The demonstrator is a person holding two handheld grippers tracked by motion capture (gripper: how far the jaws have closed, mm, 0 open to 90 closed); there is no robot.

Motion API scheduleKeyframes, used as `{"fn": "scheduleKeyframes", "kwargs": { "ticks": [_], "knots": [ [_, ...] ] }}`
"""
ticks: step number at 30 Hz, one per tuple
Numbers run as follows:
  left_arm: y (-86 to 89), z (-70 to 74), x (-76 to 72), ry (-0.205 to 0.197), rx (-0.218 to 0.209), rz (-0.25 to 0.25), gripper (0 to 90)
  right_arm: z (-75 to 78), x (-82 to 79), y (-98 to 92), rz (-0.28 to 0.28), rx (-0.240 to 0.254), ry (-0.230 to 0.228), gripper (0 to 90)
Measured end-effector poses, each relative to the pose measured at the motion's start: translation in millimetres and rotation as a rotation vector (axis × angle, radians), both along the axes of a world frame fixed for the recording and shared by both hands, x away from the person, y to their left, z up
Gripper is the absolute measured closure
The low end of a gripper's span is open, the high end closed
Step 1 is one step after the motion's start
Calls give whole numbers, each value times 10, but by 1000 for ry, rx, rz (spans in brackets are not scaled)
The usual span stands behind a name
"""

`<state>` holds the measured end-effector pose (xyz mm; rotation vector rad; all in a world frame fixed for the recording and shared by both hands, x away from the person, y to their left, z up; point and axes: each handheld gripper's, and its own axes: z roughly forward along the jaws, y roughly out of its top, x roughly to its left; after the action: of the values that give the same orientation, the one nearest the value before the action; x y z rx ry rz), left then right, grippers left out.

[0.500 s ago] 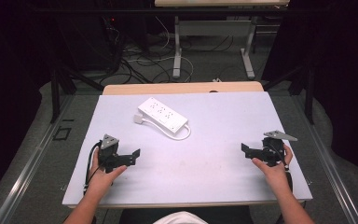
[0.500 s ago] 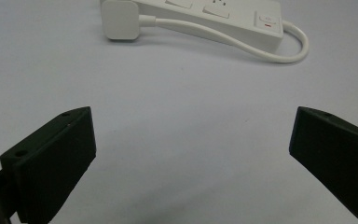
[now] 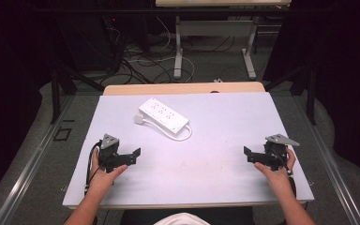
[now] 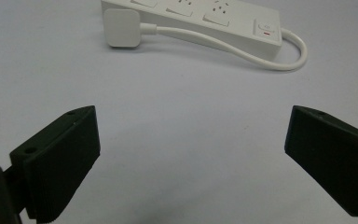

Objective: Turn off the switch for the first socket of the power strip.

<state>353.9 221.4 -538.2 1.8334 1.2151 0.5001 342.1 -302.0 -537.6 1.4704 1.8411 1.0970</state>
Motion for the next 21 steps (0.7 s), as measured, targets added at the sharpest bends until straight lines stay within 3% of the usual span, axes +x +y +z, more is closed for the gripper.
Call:
{"fn": "scheduleKeyframes", "kwargs": {
  "ticks": [14, 18, 21],
  "knots": [
    [-88, 26, -32, -14, 12, -30, 84, 5, -23, 2, 7, 12, -7, 1],
    [-97, 27, -32, -18, 26, -39, 159, 0, -21, 1, 13, 11, -8, 1],
    [-126, 20, -36, -17, 26, -50, 164, -4, -23, 12, 8, 11, -10, 1]
  ]
}}
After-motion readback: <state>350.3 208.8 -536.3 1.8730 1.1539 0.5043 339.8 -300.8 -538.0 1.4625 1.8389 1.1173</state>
